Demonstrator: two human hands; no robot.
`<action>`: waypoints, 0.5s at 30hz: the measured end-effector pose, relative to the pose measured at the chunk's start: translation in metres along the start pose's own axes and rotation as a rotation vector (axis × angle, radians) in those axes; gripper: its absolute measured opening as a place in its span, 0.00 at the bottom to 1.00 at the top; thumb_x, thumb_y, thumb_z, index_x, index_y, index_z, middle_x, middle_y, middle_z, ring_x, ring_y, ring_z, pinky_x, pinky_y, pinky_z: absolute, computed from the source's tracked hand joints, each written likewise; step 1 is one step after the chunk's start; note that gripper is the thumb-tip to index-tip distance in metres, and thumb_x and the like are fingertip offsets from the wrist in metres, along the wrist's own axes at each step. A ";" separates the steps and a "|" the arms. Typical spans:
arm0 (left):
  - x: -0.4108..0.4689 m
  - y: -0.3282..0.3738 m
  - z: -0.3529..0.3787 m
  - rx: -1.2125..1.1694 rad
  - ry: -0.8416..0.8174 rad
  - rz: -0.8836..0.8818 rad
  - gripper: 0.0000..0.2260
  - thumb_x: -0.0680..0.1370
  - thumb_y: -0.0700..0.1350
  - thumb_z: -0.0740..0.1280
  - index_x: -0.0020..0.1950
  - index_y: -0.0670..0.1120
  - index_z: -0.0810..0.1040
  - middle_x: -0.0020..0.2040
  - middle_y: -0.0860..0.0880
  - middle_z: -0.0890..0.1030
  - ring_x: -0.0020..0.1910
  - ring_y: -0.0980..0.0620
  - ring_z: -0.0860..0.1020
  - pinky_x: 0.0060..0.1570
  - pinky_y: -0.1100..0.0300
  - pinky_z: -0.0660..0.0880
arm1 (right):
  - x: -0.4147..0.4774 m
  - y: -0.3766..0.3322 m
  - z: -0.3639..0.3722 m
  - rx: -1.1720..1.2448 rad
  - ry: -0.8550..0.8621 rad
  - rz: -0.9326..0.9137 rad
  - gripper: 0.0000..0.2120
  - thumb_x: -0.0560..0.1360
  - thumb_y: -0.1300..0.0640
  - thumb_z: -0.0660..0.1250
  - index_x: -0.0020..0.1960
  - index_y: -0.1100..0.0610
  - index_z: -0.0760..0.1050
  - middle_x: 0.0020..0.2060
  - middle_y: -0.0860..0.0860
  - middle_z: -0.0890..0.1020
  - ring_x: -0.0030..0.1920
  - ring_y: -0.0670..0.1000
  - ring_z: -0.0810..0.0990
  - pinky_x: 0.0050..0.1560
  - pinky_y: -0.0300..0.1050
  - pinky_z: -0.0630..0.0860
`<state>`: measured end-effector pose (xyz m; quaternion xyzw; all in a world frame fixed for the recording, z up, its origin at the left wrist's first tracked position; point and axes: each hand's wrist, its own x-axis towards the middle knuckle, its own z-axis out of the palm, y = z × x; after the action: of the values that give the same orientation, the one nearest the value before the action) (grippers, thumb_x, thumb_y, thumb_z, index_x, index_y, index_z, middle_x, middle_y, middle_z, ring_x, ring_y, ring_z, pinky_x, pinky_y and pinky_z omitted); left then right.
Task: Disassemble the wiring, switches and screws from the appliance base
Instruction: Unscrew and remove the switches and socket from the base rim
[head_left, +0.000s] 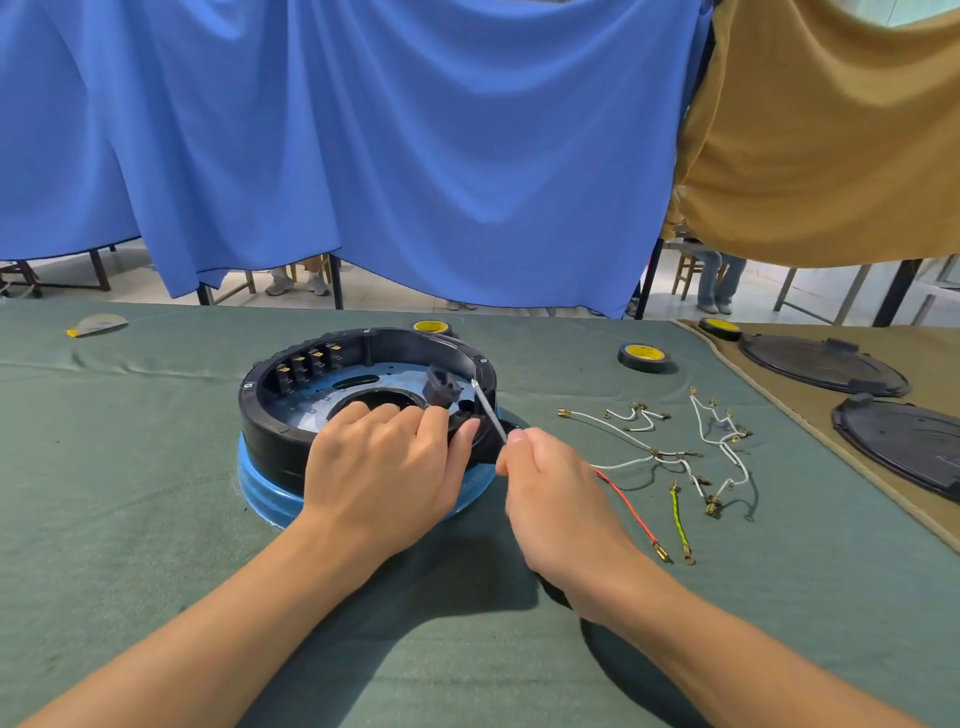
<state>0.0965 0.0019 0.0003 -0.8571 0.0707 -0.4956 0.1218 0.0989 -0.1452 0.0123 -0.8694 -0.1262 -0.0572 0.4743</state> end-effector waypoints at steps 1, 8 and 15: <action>0.000 0.000 -0.001 0.002 -0.004 0.000 0.21 0.80 0.52 0.63 0.28 0.47 0.71 0.22 0.50 0.72 0.22 0.46 0.72 0.27 0.56 0.67 | 0.001 0.001 -0.003 0.014 0.007 0.004 0.17 0.82 0.54 0.49 0.37 0.52 0.67 0.33 0.50 0.71 0.41 0.57 0.71 0.44 0.52 0.69; 0.003 -0.002 -0.006 -0.052 -0.072 0.003 0.21 0.79 0.52 0.62 0.27 0.47 0.70 0.22 0.50 0.71 0.22 0.46 0.72 0.27 0.57 0.66 | 0.012 0.011 -0.019 0.037 0.047 0.024 0.16 0.82 0.53 0.51 0.38 0.53 0.68 0.31 0.48 0.70 0.40 0.55 0.68 0.42 0.49 0.65; 0.028 -0.020 -0.013 -0.131 -0.292 -0.266 0.20 0.81 0.57 0.57 0.34 0.47 0.75 0.31 0.47 0.77 0.34 0.39 0.78 0.32 0.57 0.63 | 0.011 0.023 -0.008 0.041 0.137 -0.048 0.16 0.83 0.53 0.52 0.37 0.52 0.67 0.29 0.46 0.72 0.39 0.58 0.72 0.41 0.47 0.64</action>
<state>0.0993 0.0129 0.0354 -0.9276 -0.0293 -0.3722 0.0085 0.1157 -0.1621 0.0010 -0.8502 -0.1155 -0.1256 0.4980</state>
